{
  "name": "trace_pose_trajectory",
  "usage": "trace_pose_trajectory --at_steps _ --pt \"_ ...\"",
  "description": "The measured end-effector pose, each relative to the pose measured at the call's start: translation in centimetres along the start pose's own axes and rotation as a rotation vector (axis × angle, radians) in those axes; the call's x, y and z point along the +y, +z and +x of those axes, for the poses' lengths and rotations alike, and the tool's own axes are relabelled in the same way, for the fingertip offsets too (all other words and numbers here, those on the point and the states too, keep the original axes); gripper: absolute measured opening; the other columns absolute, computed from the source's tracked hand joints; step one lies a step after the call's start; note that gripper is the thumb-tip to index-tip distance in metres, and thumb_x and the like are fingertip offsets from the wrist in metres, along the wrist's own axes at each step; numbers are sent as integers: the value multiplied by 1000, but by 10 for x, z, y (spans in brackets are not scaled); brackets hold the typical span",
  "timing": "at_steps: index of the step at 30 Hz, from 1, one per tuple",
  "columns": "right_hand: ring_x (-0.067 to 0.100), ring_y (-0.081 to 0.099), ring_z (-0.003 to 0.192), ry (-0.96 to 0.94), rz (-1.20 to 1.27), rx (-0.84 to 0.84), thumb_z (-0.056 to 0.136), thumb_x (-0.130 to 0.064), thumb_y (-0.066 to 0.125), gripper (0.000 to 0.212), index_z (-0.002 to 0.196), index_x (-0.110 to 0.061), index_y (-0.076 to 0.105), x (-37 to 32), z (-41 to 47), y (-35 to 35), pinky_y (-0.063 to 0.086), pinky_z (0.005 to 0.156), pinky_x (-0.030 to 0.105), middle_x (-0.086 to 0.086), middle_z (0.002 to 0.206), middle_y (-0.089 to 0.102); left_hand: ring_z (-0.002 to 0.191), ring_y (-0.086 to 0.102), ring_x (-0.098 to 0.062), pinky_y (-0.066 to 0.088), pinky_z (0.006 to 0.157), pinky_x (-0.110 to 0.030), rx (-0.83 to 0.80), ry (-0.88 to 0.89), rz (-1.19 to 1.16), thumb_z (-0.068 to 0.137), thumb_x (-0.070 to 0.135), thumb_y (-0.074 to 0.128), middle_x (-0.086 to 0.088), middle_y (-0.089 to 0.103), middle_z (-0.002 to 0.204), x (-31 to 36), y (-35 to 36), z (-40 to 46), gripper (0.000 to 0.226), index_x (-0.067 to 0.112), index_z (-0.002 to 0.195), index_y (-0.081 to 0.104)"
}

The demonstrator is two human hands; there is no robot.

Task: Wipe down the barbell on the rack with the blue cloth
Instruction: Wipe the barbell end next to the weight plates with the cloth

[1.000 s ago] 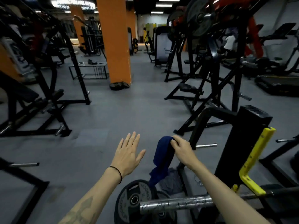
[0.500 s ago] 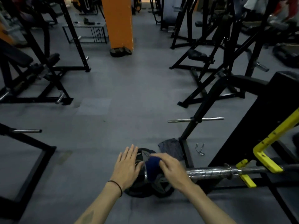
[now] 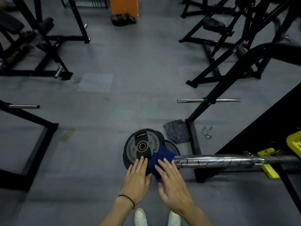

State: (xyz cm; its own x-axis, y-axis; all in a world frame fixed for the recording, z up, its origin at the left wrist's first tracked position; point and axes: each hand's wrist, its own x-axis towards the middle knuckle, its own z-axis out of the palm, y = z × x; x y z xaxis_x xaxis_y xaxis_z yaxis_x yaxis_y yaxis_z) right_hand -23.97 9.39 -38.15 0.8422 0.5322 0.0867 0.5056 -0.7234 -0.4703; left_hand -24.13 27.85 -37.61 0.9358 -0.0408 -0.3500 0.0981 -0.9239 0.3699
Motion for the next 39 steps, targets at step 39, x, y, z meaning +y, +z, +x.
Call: trace_pose_trajectory --at_steps 39 --pt "31 12 158 58 -346 -66 75 -19 72 101 160 0 21 -11 14 35 16 123 45 17 171 7 153 4 -10 9 125 -29 115 158 -292 95 7 45 6 1 166 -15 30 7 76 20 159 7"
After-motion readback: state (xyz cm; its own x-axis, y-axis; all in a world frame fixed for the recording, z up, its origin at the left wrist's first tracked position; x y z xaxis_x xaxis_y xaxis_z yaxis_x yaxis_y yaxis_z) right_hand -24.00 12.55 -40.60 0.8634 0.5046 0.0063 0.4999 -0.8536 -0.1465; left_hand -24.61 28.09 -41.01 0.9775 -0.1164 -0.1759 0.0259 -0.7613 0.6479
